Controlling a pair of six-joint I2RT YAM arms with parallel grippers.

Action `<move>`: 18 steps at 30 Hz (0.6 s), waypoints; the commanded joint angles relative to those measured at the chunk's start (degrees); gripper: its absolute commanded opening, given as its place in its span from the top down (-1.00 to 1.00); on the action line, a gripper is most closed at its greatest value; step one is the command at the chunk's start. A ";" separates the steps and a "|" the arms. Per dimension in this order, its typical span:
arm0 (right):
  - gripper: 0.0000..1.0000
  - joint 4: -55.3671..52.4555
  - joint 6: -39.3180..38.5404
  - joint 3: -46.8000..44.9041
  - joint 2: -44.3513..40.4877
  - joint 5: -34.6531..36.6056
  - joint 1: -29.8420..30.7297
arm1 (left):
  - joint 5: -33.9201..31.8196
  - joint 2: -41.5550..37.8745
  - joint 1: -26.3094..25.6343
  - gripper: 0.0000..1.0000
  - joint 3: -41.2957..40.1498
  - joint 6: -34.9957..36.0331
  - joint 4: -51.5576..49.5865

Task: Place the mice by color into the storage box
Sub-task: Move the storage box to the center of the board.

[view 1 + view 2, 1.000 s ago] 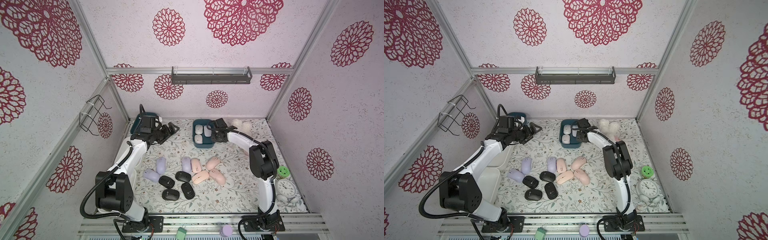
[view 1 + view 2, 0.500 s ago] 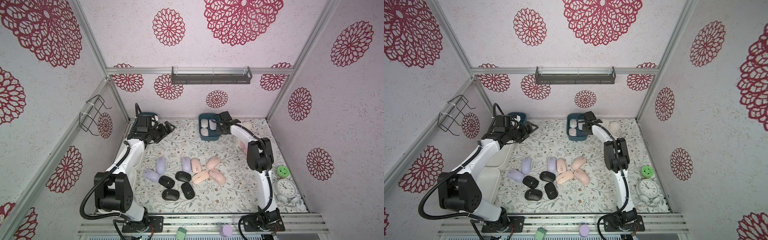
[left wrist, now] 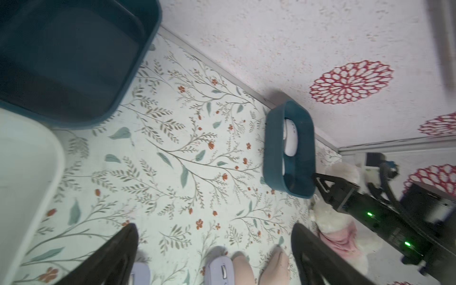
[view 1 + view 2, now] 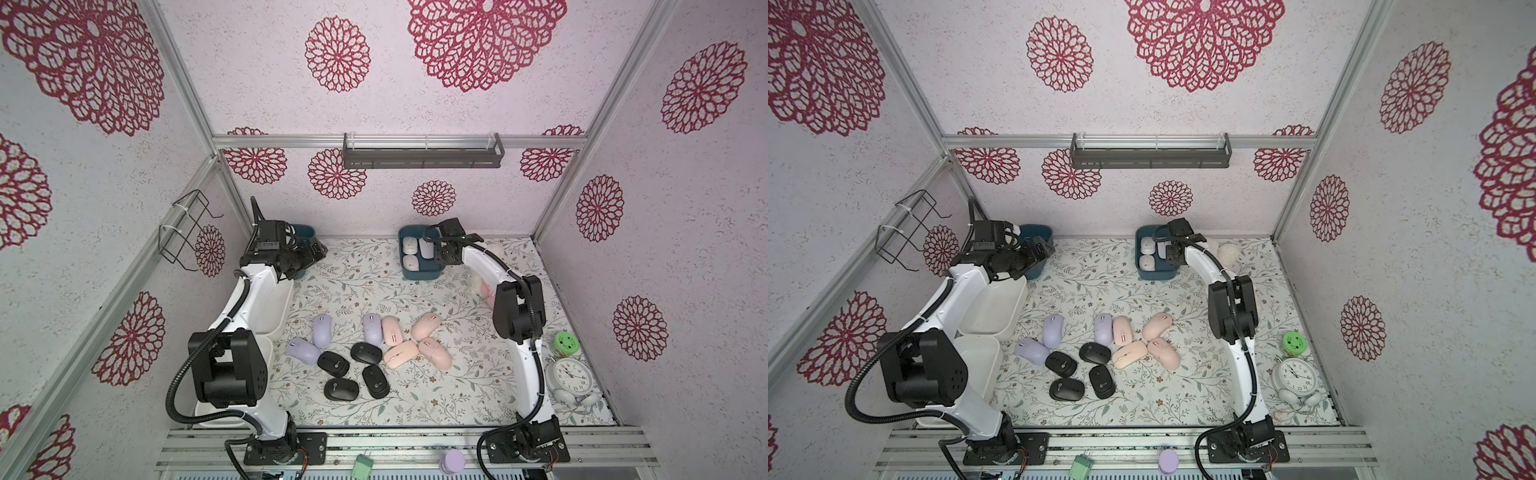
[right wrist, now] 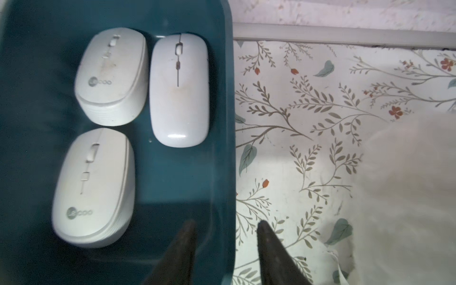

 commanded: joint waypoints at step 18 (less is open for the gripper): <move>-0.01 17.89 5.82 -34.86 -35.97 -6.74 5.77 | -20.62 39.92 -0.56 -0.62 43.10 14.85 -23.93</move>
